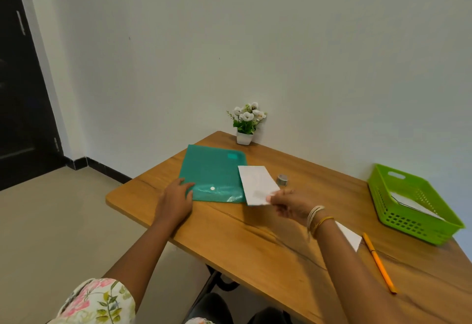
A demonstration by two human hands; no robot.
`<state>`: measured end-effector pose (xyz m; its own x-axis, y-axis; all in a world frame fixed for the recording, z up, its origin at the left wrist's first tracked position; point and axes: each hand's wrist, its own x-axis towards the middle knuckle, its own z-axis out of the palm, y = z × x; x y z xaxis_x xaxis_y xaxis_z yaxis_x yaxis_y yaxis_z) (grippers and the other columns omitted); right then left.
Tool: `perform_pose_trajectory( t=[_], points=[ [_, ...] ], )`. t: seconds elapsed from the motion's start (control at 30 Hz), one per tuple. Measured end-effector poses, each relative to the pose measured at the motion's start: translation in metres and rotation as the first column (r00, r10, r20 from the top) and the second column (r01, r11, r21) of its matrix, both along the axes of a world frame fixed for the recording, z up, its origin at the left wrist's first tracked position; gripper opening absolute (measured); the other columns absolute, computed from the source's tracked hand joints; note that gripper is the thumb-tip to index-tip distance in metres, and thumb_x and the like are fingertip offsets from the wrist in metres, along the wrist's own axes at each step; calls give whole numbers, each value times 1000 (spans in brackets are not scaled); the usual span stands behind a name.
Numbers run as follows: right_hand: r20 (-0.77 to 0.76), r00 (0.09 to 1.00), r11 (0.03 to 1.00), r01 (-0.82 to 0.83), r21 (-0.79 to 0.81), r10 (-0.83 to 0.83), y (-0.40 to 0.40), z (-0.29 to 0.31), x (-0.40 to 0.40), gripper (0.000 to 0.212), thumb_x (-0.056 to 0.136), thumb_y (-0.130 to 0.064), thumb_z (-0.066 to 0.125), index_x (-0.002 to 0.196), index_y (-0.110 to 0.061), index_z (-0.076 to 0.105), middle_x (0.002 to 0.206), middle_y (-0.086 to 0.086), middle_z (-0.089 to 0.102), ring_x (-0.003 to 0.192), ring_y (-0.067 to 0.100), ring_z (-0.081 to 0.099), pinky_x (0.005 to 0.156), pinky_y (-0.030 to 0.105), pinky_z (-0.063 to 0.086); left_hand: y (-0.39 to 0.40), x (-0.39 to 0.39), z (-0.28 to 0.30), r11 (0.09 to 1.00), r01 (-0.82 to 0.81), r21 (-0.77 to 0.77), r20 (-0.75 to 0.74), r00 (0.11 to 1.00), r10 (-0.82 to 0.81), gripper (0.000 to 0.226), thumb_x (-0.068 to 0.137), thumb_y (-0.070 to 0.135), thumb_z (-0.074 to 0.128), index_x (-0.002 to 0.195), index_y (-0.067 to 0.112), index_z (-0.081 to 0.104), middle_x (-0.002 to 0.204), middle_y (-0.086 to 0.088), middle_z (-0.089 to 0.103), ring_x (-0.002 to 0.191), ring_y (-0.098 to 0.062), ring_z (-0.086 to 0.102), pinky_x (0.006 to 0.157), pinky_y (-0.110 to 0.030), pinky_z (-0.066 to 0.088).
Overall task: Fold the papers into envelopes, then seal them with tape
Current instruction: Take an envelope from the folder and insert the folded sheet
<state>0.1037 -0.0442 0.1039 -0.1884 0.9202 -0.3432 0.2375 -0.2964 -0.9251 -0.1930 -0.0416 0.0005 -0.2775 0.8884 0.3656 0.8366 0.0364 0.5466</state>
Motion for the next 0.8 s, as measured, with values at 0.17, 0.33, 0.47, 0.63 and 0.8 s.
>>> perform_pose_trajectory(
  t=[0.17,0.33,0.47,0.63,0.8],
  points=[
    [215,963,986,153,64,-164,1,-53,-6,21,75,-15,79,92,-9,69,81,10,67,64,16,60,62,26,56,0,6,2,995,-102,6,-282,954,100,51,97,41,42,144,23,40,157,-14,22,146,-30,15,114,-58,1],
    [429,888,938,6,348,-165,5,-68,-7,17,71,-25,80,84,-28,69,105,0,58,91,14,59,74,21,55,-2,53,7,968,197,155,-225,961,-159,35,96,28,48,128,20,59,152,-5,37,145,-20,23,116,-53,5],
    [661,743,914,-190,360,-106,0,-69,7,22,75,-34,73,97,-37,70,121,1,49,117,22,46,93,29,46,6,105,15,879,463,116,-94,886,-455,28,95,19,53,120,20,66,142,2,51,137,-15,39,116,-41,26],
    [721,691,880,-315,356,-45,-11,-73,27,33,81,-36,63,113,-41,65,149,1,36,135,23,33,109,41,35,13,146,21,793,589,-158,31,806,-592,36,93,34,57,128,25,60,142,8,51,131,-13,45,107,-36,39],
    [563,822,833,-246,495,-92,-23,-82,47,32,80,-14,57,97,-33,74,142,-5,47,130,13,40,108,32,36,10,150,9,787,593,-168,166,804,-571,32,96,29,52,126,26,63,142,8,51,132,-12,44,108,-35,38]
  ],
)
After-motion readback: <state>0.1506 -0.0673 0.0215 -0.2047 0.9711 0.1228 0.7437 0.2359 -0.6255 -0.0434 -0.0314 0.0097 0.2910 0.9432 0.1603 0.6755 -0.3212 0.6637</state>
